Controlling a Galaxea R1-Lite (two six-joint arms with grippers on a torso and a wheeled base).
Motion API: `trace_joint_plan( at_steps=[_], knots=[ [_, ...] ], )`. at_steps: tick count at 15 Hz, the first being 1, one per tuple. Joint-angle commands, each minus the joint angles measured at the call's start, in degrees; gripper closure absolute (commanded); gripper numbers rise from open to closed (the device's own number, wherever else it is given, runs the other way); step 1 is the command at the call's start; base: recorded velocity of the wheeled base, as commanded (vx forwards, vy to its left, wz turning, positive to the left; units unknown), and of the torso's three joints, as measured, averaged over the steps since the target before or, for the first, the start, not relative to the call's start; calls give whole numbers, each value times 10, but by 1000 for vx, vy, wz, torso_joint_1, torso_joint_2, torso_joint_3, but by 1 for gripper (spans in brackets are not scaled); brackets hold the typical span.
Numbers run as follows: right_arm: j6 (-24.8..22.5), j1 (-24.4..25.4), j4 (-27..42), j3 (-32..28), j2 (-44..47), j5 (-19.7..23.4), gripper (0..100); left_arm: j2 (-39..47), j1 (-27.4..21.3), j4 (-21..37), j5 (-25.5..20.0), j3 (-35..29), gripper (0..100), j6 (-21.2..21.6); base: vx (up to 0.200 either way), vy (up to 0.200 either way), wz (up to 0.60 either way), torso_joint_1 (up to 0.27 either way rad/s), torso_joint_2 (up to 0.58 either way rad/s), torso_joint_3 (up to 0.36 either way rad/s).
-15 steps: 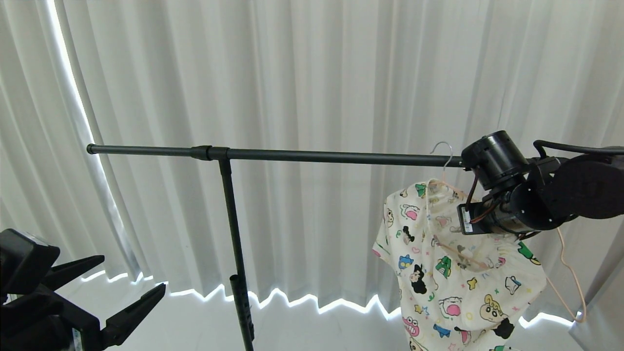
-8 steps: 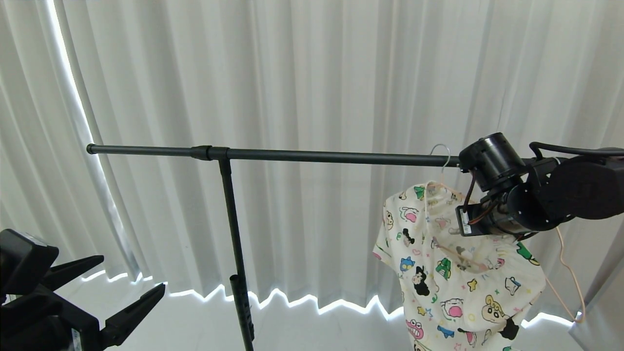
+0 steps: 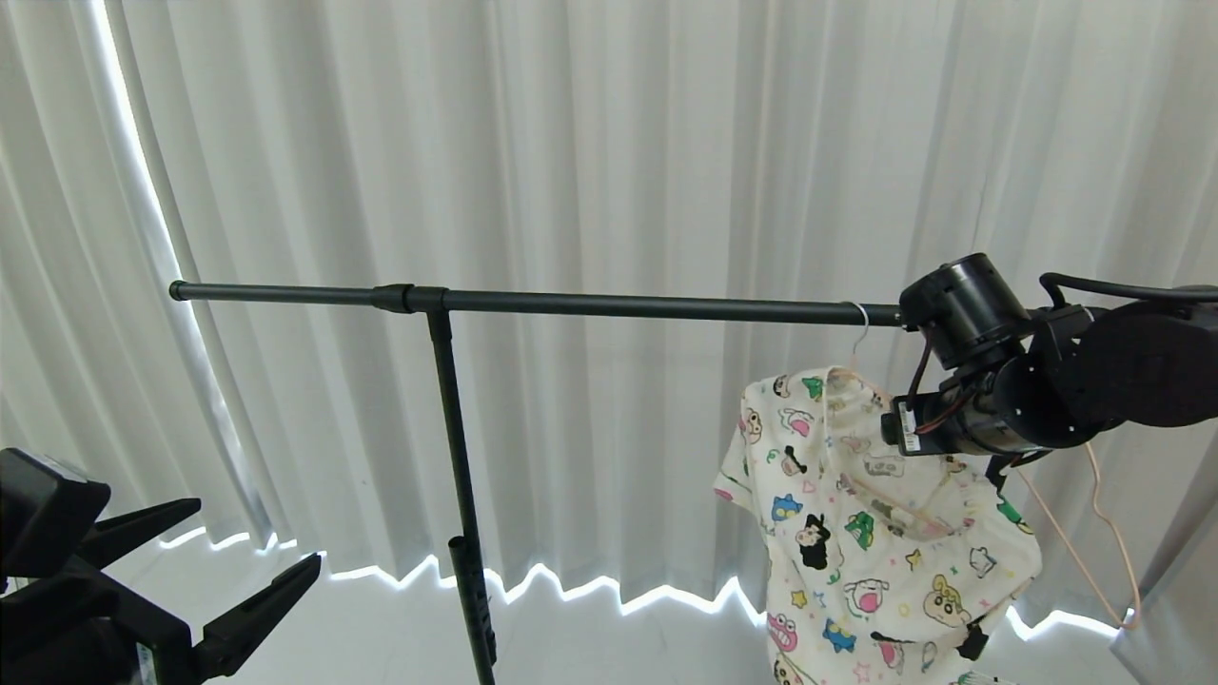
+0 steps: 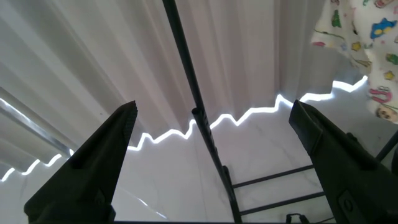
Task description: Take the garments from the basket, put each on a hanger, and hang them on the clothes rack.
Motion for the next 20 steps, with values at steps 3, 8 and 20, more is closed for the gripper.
trace_joint_plan(
  at_steps=[3, 8, 20],
  knots=[
    [-3, 2, 4, 3, -37, 1, 0, 2, 1, 0, 1, -1, 0, -1, 0, 0, 0, 0, 0, 0],
    [-7, 4, 43, 11, -155, 72, 0, 9, 48, 0, 2, -4, 0, -32, 0, 0, 0, 0, 0, 0],
    [-289, -190, 158, 209, -430, 69, 0, 3, 67, 0, 56, 6, 0, -28, -67, 0, 0, 3, 1, 1]
  ],
)
